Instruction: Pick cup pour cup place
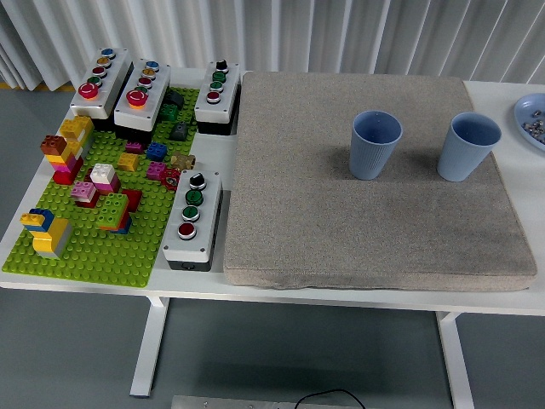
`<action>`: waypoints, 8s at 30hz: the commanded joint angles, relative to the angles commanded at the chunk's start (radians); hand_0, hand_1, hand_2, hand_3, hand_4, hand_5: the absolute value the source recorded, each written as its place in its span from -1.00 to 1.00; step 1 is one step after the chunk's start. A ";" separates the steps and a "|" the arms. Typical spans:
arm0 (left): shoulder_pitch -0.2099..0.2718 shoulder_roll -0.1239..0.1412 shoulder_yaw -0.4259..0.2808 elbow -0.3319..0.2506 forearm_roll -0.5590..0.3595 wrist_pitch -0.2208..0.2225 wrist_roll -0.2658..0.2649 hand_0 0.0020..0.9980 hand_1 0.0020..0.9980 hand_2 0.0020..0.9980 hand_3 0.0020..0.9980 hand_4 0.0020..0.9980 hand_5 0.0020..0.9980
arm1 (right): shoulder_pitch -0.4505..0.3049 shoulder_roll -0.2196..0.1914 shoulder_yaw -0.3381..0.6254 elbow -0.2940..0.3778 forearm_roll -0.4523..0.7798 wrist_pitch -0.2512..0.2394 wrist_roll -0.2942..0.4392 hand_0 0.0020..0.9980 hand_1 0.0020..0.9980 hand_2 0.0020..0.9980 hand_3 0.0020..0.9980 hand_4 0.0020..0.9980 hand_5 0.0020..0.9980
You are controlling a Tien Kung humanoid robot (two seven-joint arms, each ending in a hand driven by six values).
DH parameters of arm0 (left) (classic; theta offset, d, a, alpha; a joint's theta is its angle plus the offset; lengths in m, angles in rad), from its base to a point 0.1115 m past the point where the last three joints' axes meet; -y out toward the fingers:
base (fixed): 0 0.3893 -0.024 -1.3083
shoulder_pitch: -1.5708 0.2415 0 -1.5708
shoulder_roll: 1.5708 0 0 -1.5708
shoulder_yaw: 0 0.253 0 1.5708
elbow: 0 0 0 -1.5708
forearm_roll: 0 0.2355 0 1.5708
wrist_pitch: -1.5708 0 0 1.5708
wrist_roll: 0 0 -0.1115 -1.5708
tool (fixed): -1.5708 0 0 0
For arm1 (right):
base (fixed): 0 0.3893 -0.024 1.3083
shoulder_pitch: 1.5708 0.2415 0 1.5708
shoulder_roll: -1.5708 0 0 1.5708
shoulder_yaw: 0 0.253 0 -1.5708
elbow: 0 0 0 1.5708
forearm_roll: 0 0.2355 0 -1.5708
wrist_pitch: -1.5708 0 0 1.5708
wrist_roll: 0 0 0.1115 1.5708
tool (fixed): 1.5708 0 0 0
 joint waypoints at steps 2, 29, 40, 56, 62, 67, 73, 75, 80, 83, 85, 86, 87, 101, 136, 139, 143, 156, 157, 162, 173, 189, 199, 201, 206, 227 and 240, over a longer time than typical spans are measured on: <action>0.000 0.000 0.000 0.000 0.000 0.000 0.000 0.44 0.60 0.67 0.34 0.01 0.80 | 0.000 0.000 0.001 0.000 -0.001 0.001 -0.001 0.82 0.73 0.88 0.80 0.38 1.00; 0.003 0.003 0.005 0.000 0.011 -0.004 0.002 0.45 0.60 0.67 0.34 0.01 0.80 | -0.126 -0.172 0.023 0.023 -0.286 0.242 -0.131 0.81 0.72 0.87 0.85 0.69 -0.30; -0.001 0.002 0.010 0.000 0.014 -0.007 0.002 0.45 0.61 0.67 0.34 0.01 0.79 | -0.201 -0.156 0.019 0.039 -0.314 0.282 -0.159 0.83 0.75 0.92 0.87 0.74 -0.33; -0.010 -0.009 0.021 0.000 0.018 -0.010 0.004 0.46 0.61 0.67 0.34 0.01 0.79 | -0.211 -0.089 0.046 -0.008 -0.326 0.280 -0.146 0.83 0.75 0.91 0.85 0.74 -0.32; -0.011 -0.011 0.022 0.000 0.023 -0.010 0.006 0.46 0.60 0.67 0.34 0.01 0.79 | -0.213 -0.066 0.037 -0.028 -0.336 0.284 -0.135 0.83 0.75 0.91 0.85 0.74 -0.31; -0.012 -0.012 0.022 0.000 0.026 -0.011 0.007 0.46 0.60 0.67 0.34 0.02 0.79 | -0.219 -0.054 0.025 -0.042 -0.331 0.283 -0.130 0.83 0.74 0.90 0.85 0.73 -0.30; -0.016 -0.013 0.027 0.000 0.026 -0.012 0.007 0.46 0.60 0.67 0.34 0.02 0.79 | -0.221 -0.042 0.023 -0.054 -0.332 0.283 -0.127 0.82 0.74 0.90 0.85 0.73 -0.29; -0.016 -0.013 0.027 0.000 0.027 -0.012 0.008 0.46 0.60 0.67 0.34 0.02 0.79 | -0.219 -0.041 0.024 -0.059 -0.332 0.284 -0.125 0.82 0.74 0.90 0.85 0.73 -0.29; -0.013 -0.013 0.032 0.000 0.024 -0.012 0.008 0.46 0.60 0.67 0.34 0.02 0.79 | -0.224 -0.035 0.017 -0.068 -0.335 0.284 -0.121 0.83 0.74 0.90 0.85 0.73 -0.29; -0.013 -0.013 0.036 0.000 0.021 -0.012 0.008 0.46 0.60 0.67 0.34 0.02 0.79 | -0.224 -0.029 0.009 -0.072 -0.339 0.283 -0.117 0.83 0.74 0.90 0.85 0.72 -0.29; -0.012 -0.013 0.036 0.000 0.023 -0.012 0.008 0.46 0.60 0.67 0.34 0.02 0.79 | -0.224 -0.025 0.004 -0.076 -0.341 0.283 -0.116 0.83 0.74 0.90 0.85 0.72 -0.29; -0.012 -0.013 0.035 0.000 0.025 -0.012 0.009 0.46 0.60 0.67 0.34 0.02 0.79 | -0.224 -0.023 0.000 -0.078 -0.341 0.284 -0.115 0.83 0.74 0.90 0.85 0.72 -0.29; -0.012 -0.013 0.034 0.000 0.026 -0.012 0.009 0.46 0.60 0.67 0.34 0.02 0.79 | -0.224 -0.022 -0.003 -0.080 -0.340 0.284 -0.114 0.83 0.74 0.90 0.85 0.72 -0.29; -0.015 -0.013 0.034 0.000 0.030 -0.013 0.008 0.46 0.60 0.67 0.34 0.02 0.79 | -0.216 -0.016 -0.009 -0.107 -0.383 0.303 -0.096 0.86 0.81 1.00 0.98 0.72 -0.31; -0.025 -0.015 0.039 0.000 0.027 -0.014 0.007 0.46 0.60 0.67 0.34 0.02 0.79 | -0.165 0.008 -0.036 -0.174 -0.380 0.301 -0.085 0.85 0.81 1.00 0.97 0.71 -0.30; -0.024 -0.015 0.039 0.000 0.028 -0.014 0.007 0.46 0.60 0.67 0.34 0.02 0.79 | -0.154 0.012 -0.045 -0.185 -0.379 0.300 -0.079 0.85 0.80 1.00 0.96 0.71 -0.30; -0.022 -0.014 0.039 0.000 0.029 -0.014 0.008 0.46 0.60 0.67 0.34 0.02 0.79 | -0.139 0.019 -0.062 -0.204 -0.374 0.302 -0.076 0.85 0.81 1.00 0.95 0.73 -0.28; -0.021 -0.013 0.041 0.000 0.031 -0.014 0.008 0.46 0.60 0.67 0.34 0.02 0.79 | -0.125 0.027 -0.067 -0.223 -0.372 0.302 -0.074 0.85 0.81 1.00 0.95 0.72 -0.28; -0.020 -0.013 0.041 0.000 0.032 -0.014 0.008 0.46 0.60 0.67 0.34 0.02 0.79 | -0.123 0.028 -0.070 -0.227 -0.371 0.303 -0.073 0.85 0.81 1.00 0.95 0.72 -0.28; -0.023 -0.014 0.042 0.000 0.029 -0.014 0.007 0.46 0.60 0.67 0.34 0.02 0.79 | -0.114 0.032 -0.077 -0.238 -0.369 0.302 -0.069 0.85 0.81 1.00 0.95 0.72 -0.28; -0.030 -0.015 0.044 0.000 0.029 -0.015 0.006 0.46 0.60 0.67 0.34 0.02 0.78 | -0.096 0.037 -0.076 -0.252 -0.366 0.299 -0.065 0.85 0.80 1.00 0.94 0.71 -0.28; -0.035 -0.017 0.045 0.000 0.030 -0.016 0.007 0.46 0.60 0.67 0.34 0.02 0.79 | -0.079 0.049 -0.077 -0.276 -0.366 0.294 -0.054 0.85 0.80 1.00 0.93 0.70 -0.29; -0.037 -0.018 0.047 0.000 0.030 -0.016 0.006 0.46 0.60 0.67 0.34 0.02 0.79 | -0.063 0.052 -0.073 -0.304 -0.366 0.292 -0.045 0.85 0.80 1.00 0.93 0.69 -0.27; -0.037 -0.018 0.048 0.000 0.030 -0.016 0.006 0.46 0.60 0.67 0.34 0.02 0.79 | -0.064 0.052 -0.072 -0.304 -0.367 0.292 -0.046 0.85 0.80 1.00 0.93 0.69 -0.27; -0.034 -0.018 0.050 0.000 0.030 -0.016 0.006 0.46 0.60 0.67 0.34 0.02 0.79 | -0.065 0.055 -0.074 -0.305 -0.368 0.291 -0.046 0.85 0.80 1.00 0.93 0.69 -0.27; -0.041 -0.018 0.071 0.000 0.012 -0.018 -0.001 0.47 0.61 0.67 0.34 0.02 0.79 | -0.050 0.065 -0.077 -0.317 -0.376 0.291 -0.045 0.85 0.80 1.00 0.92 0.68 -0.26; -0.046 -0.019 0.075 0.000 0.011 -0.019 -0.001 0.47 0.61 0.67 0.34 0.02 0.78 | -0.039 0.069 -0.073 -0.325 -0.375 0.292 -0.046 0.85 0.80 1.00 0.92 0.67 -0.26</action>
